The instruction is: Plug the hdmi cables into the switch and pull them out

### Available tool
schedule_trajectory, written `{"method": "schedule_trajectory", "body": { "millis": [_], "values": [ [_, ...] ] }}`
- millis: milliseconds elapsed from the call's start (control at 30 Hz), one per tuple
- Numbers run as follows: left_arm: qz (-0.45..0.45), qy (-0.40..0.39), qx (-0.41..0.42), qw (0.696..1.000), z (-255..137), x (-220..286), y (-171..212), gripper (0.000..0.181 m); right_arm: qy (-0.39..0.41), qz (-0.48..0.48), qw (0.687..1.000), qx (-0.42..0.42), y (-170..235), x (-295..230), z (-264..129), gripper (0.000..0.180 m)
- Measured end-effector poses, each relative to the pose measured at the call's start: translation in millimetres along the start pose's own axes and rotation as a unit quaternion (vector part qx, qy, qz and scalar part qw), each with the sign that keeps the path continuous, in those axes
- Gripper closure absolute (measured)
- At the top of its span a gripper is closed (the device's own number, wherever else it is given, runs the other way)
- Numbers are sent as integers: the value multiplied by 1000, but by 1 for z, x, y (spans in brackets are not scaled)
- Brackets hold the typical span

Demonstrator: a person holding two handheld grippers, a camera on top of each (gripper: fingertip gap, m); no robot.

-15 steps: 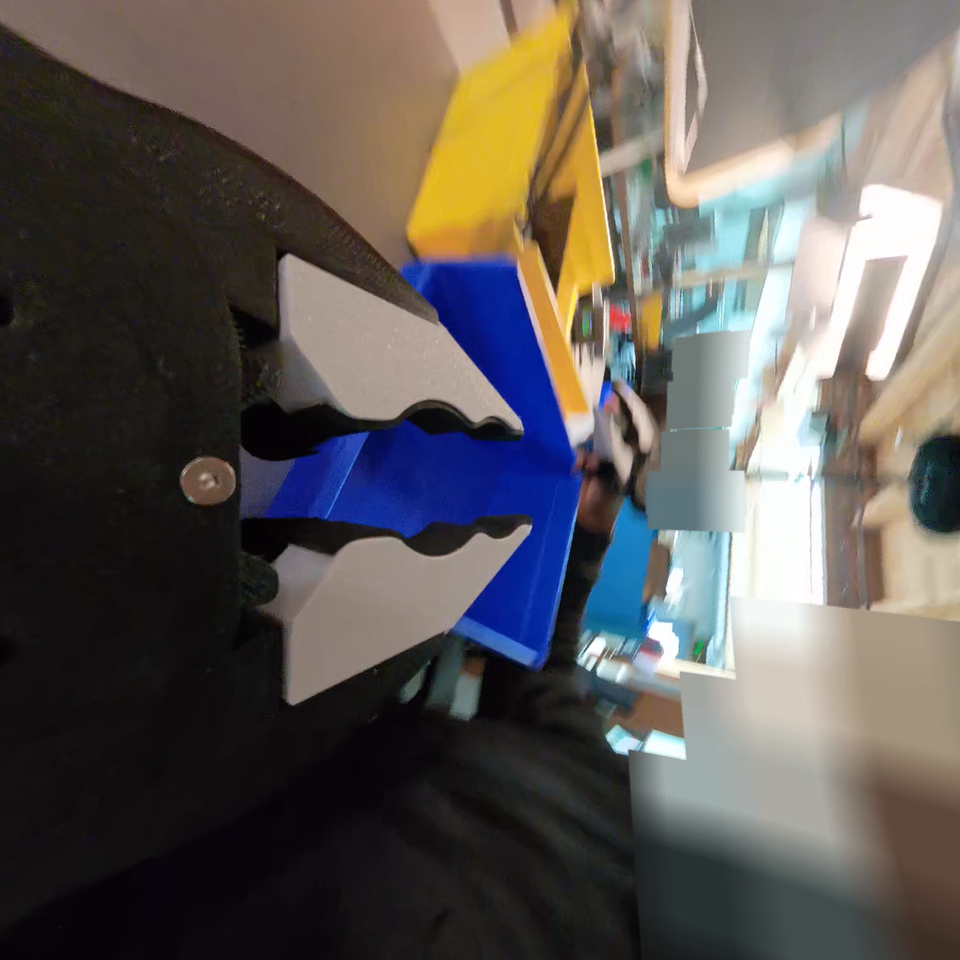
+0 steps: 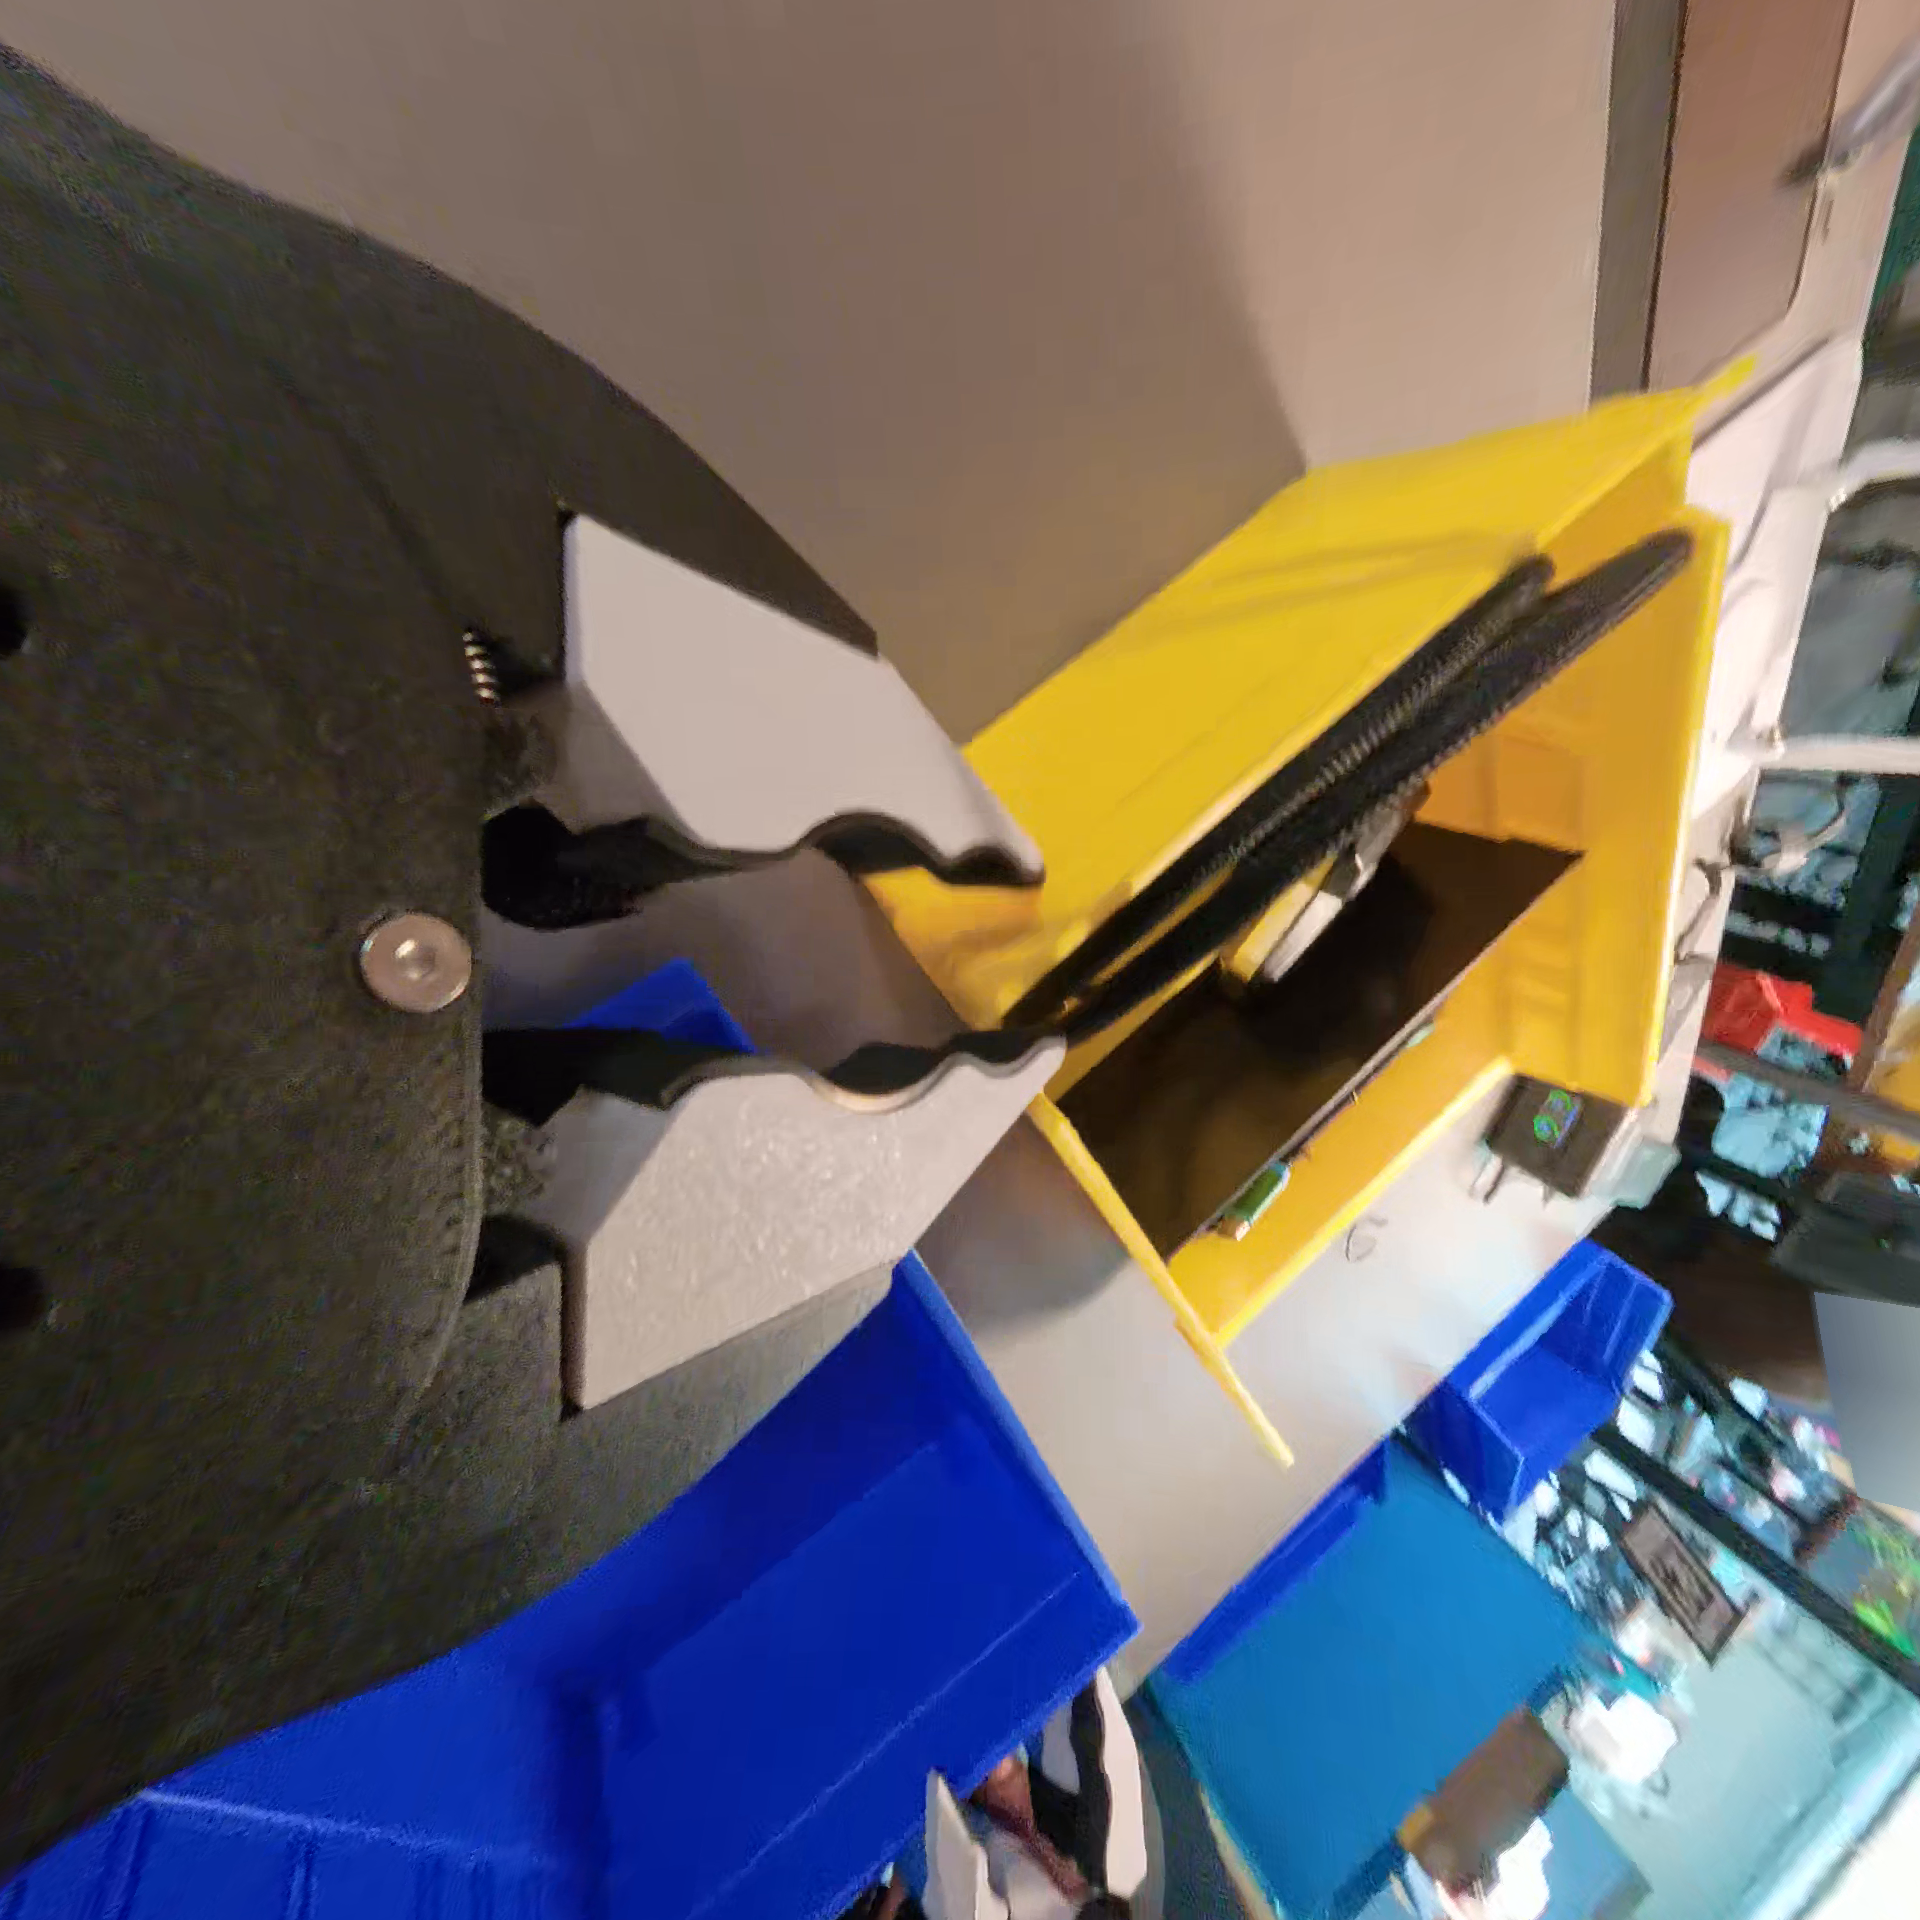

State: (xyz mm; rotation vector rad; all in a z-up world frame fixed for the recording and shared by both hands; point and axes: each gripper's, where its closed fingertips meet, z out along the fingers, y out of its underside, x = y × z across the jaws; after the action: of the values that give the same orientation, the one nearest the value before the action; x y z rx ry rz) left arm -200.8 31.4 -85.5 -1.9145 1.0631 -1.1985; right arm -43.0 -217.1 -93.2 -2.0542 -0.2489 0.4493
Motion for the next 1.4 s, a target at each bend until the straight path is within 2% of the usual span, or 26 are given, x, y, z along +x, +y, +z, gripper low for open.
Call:
{"method": "schedule_trajectory", "body": {
  "millis": [167, 333, 433, 500, 567, 633, 733, 800, 833, 867, 967, 1067, 1167, 1300, 1400],
  "values": [
    [-10, -23, 25, 999, -8, -19, -7, 162, 12, -68, 997, -40, 1, 23, -19, 106],
    [16, -145, 23, 989, -44, -69, -21, 171, 117, -125, 980, -106, -6, 82, -55, 108],
    [55, -219, 37, 973, -82, -65, -40, 146, 155, -150, 971, -100, -28, 81, -72, 113],
    [104, -184, 43, 977, -79, -22, -52, 138, 117, -142, 980, -81, -41, 56, -59, 116],
    [167, -93, -17, 981, -44, 38, -38, 132, 39, -127, 988, -81, -45, 15, -26, 117],
    [221, -20, -81, 972, -4, 83, -15, 128, -41, -112, 987, -105, -37, -30, 16, 116],
    [267, -9, -143, 953, 45, 105, 8, 130, -122, -94, 973, -170, -13, -89, 77, 114],
    [274, -3, -173, 946, 65, 111, 20, 133, -134, -114, 959, -221, 5, -114, 104, 109],
    [279, -11, -181, 943, 72, 109, 23, 150, -129, -134, 954, -236, 10, -122, 114, 107],
    [282, -19, -176, 943, 75, 107, 21, 156, -124, -150, 949, -248, 15, -128, 122, 107],
    [288, -27, -171, 942, 72, 100, 19, 158, -145, -198, 923, -296, 37, -144, 128, 109],
    [279, -22, -174, 944, 65, 96, 21, 156, -156, -259, 890, -342, 66, -145, 118, 112],
    [275, -9, -191, 942, 50, 90, 26, 155, -151, -309, 873, -346, 74, -130, 102, 127],
    [284, -36, -230, 930, 16, 65, 31, 150, -139, -293, 873, -365, 78, -99, 72, 128],
    [274, -88, -231, 929, -12, 52, 25, 138, -122, -218, 915, -317, 46, -95, 70, 120]
  ]
}}
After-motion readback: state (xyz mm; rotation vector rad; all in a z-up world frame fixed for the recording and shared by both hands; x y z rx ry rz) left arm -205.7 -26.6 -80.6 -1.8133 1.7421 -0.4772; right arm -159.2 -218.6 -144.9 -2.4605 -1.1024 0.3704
